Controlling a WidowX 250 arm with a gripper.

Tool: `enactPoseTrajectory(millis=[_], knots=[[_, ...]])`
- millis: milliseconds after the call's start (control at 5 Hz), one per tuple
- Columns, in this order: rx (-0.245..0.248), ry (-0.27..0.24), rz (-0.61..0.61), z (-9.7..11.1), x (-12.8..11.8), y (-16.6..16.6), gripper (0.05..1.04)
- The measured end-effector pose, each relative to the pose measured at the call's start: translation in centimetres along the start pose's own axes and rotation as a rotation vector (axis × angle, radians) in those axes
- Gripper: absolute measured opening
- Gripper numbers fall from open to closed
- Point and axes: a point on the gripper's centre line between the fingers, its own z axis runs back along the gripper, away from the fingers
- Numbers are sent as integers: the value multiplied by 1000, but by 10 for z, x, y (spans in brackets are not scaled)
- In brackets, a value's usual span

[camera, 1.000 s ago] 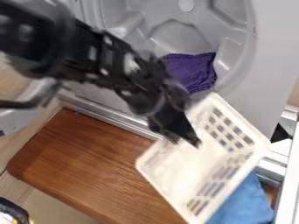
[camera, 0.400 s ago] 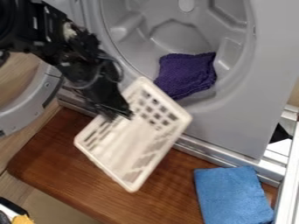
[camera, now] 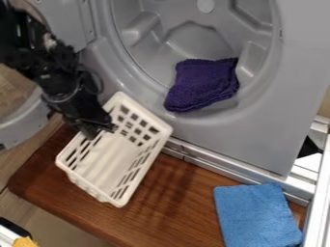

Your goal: Move the bucket to the left of the table

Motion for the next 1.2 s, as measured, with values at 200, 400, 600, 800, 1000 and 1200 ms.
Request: enactPoseTrajectory(millis=[200,400,600,800,1000,1200], knots=[[-24,42,-8,-23,-12,0,88],[-47,66,-20,-43,-21,-6,88],[-41,75,-33,-50,-25,-14,109],[67,174,-43,-41,-29,-24,288],[140,184,-85,-28,-23,-17,572],[197,177,-125,-13,-7,-15,888]])
